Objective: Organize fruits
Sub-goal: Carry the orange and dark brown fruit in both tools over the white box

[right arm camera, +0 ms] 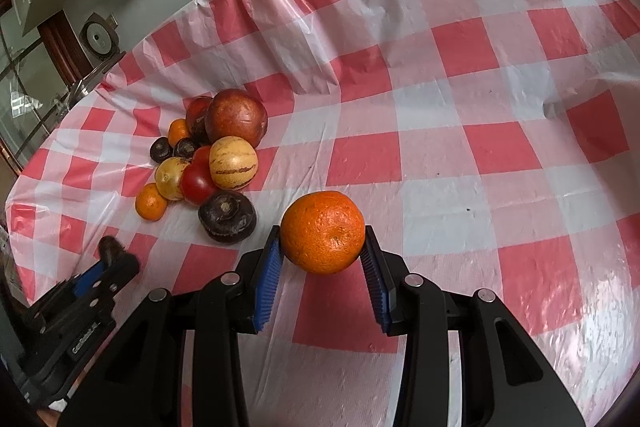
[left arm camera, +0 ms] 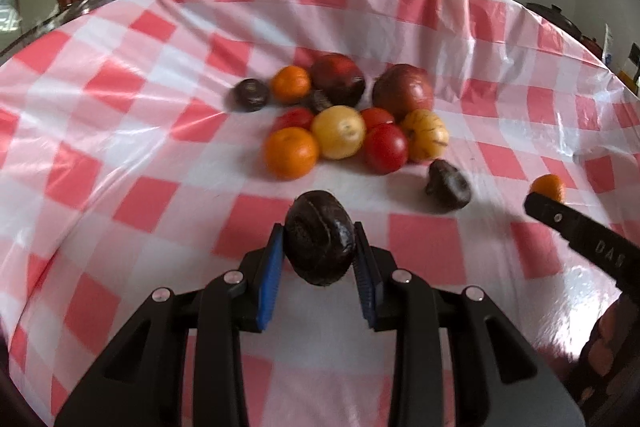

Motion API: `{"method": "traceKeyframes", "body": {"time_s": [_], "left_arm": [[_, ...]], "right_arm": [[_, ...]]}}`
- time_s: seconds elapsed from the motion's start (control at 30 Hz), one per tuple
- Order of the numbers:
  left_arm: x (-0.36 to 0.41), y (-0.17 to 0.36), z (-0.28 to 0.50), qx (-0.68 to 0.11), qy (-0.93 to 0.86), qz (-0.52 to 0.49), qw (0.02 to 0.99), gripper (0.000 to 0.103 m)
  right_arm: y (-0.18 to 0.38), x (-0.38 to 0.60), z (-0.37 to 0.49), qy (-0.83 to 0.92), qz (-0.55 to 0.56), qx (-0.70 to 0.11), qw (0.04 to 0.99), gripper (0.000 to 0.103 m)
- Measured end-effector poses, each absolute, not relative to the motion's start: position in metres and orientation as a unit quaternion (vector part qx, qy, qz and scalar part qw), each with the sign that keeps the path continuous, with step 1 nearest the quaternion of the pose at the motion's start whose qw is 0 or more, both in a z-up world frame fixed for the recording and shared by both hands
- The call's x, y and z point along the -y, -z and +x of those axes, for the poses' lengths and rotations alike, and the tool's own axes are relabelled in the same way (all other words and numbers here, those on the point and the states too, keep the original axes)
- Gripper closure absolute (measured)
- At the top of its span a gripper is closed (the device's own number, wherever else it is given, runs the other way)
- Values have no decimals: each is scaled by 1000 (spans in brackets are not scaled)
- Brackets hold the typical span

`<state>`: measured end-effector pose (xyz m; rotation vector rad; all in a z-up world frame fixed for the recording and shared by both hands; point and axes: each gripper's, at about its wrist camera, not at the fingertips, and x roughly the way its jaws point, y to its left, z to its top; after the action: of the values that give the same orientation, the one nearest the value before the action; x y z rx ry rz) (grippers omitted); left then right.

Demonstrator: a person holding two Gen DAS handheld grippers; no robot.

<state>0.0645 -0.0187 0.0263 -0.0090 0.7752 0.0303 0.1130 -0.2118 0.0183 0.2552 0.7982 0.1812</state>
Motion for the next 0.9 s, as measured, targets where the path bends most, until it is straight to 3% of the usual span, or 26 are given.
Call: {"method": "traceKeyframes", "body": {"time_s": [0.9], "left_arm": [[-23,-30,12,-359,-47,-36,931,69]], "right_arm": [[-22,133,30,-200,86,-394,893,64]]}}
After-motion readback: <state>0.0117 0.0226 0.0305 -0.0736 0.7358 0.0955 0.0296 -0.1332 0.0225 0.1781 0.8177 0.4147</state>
